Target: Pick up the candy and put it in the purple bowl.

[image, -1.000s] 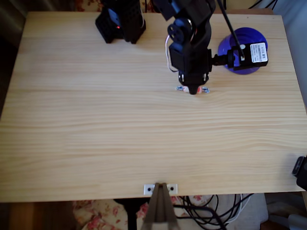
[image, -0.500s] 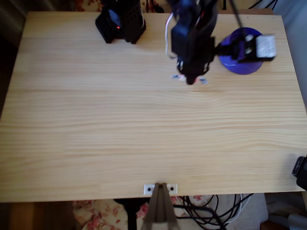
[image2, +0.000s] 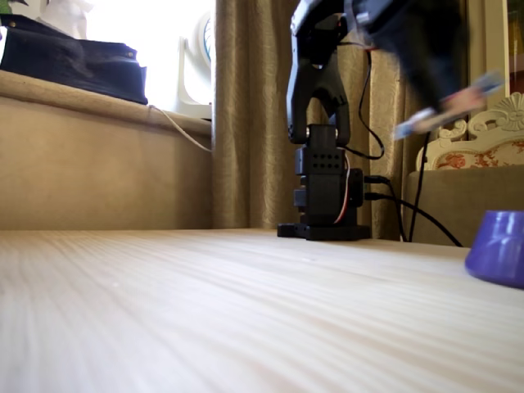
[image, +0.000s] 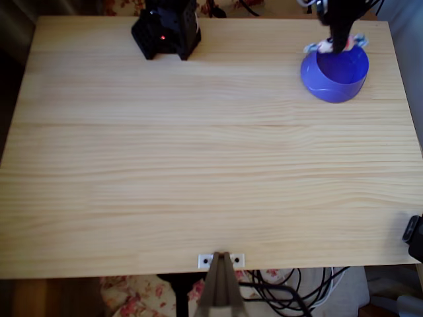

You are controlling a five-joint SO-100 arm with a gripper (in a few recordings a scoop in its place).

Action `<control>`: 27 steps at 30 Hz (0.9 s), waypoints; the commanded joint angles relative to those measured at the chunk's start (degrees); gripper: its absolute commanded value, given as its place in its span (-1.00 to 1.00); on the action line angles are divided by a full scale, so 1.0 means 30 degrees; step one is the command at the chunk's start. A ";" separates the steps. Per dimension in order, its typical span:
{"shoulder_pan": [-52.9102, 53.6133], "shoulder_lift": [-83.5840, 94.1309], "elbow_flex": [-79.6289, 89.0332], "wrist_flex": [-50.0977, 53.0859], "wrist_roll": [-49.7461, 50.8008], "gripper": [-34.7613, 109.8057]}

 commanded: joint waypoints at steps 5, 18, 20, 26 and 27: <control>-0.2109 -0.1992 -0.3867 -0.0967 0.1172 -0.52; -0.1699 -0.4102 -0.4453 -0.2168 0.1025 -0.39; -0.1670 -0.3984 -0.4189 -0.2285 0.0908 -0.34; -0.1318 -0.4014 -0.4453 -0.2139 0.0586 -0.28; -0.1230 -0.4014 -0.4512 -0.2139 0.0586 -0.28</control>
